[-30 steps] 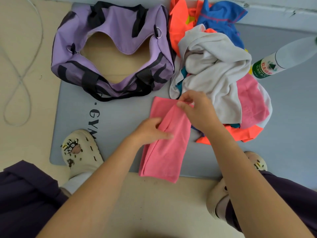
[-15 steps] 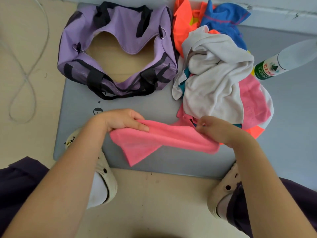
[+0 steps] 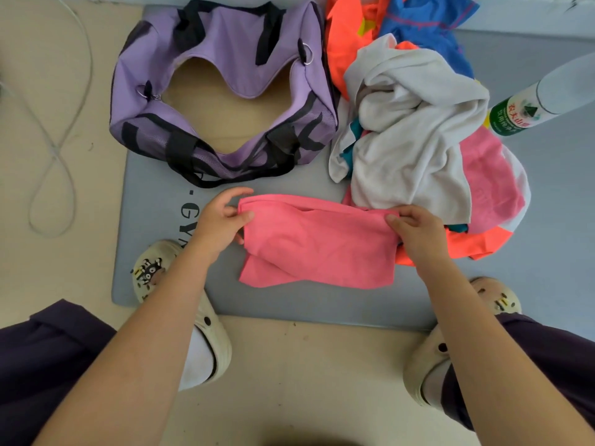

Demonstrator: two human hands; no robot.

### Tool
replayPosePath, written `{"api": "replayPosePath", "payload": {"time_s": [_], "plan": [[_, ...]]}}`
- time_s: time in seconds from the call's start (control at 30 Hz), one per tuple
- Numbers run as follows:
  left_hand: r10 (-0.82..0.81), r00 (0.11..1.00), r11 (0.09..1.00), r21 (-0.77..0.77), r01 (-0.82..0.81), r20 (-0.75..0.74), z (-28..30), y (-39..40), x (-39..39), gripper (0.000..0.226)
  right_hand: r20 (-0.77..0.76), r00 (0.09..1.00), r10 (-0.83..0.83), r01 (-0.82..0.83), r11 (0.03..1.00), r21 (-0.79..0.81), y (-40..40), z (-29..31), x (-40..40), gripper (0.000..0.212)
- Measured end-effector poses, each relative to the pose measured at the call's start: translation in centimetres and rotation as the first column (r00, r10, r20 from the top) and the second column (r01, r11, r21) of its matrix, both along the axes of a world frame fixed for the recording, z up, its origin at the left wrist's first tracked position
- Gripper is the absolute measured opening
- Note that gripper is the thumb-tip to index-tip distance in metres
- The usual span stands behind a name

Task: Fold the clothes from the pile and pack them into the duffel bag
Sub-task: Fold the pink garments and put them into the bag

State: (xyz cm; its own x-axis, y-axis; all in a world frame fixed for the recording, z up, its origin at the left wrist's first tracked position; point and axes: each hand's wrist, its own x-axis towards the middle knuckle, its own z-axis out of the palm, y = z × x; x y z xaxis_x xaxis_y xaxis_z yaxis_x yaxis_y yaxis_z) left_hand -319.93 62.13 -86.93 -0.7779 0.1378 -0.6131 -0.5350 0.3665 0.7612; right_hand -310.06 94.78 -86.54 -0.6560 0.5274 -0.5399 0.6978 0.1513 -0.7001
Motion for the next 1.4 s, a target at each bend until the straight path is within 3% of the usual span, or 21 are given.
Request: {"api": "replayPosePath", "payload": {"time_s": [0.07,0.2,0.4,0.53,0.83,1.0,1.4], "plan": [[-0.033,0.999,0.999,0.003,0.033,-0.011,0.1,0.2,-0.5,0.053,-0.014,0.999,-0.033,0.033,0.999,0.000,0.1,-0.4,-0.1,0.005],[-0.165,0.983,0.979,-0.134,0.154,-0.078,0.1,0.9,-1.4,0.067,-0.011,0.999,-0.050,0.050,0.999,-0.001,0.1,-1.0,-0.4,0.007],[-0.314,0.927,0.916,-0.321,0.240,-0.204,-0.9,1.9,-2.1,0.030,0.009,0.996,-0.085,0.085,0.996,-0.041,0.0,-1.4,-0.6,0.009],[-0.327,0.924,0.895,-0.378,0.236,-0.200,-1.8,2.2,-2.6,0.026,0.025,0.991,-0.133,0.135,0.985,-0.107,-0.1,-1.3,-0.6,0.004],[-0.204,0.954,0.917,-0.385,0.107,-0.220,-2.2,2.4,-2.4,0.010,0.030,0.989,-0.148,0.151,0.978,-0.142,-0.1,-1.1,-0.7,0.002],[0.037,0.988,0.989,-0.138,-0.058,-0.148,-2.0,2.6,-2.0,0.010,0.026,0.989,-0.144,0.146,0.977,-0.152,-0.1,-1.0,-0.7,0.003],[0.328,0.940,0.944,-0.004,-0.330,-0.089,-3.2,4.8,-2.6,0.011,0.008,0.988,-0.155,0.154,0.982,-0.109,-0.2,-1.6,-0.5,0.004]]}}
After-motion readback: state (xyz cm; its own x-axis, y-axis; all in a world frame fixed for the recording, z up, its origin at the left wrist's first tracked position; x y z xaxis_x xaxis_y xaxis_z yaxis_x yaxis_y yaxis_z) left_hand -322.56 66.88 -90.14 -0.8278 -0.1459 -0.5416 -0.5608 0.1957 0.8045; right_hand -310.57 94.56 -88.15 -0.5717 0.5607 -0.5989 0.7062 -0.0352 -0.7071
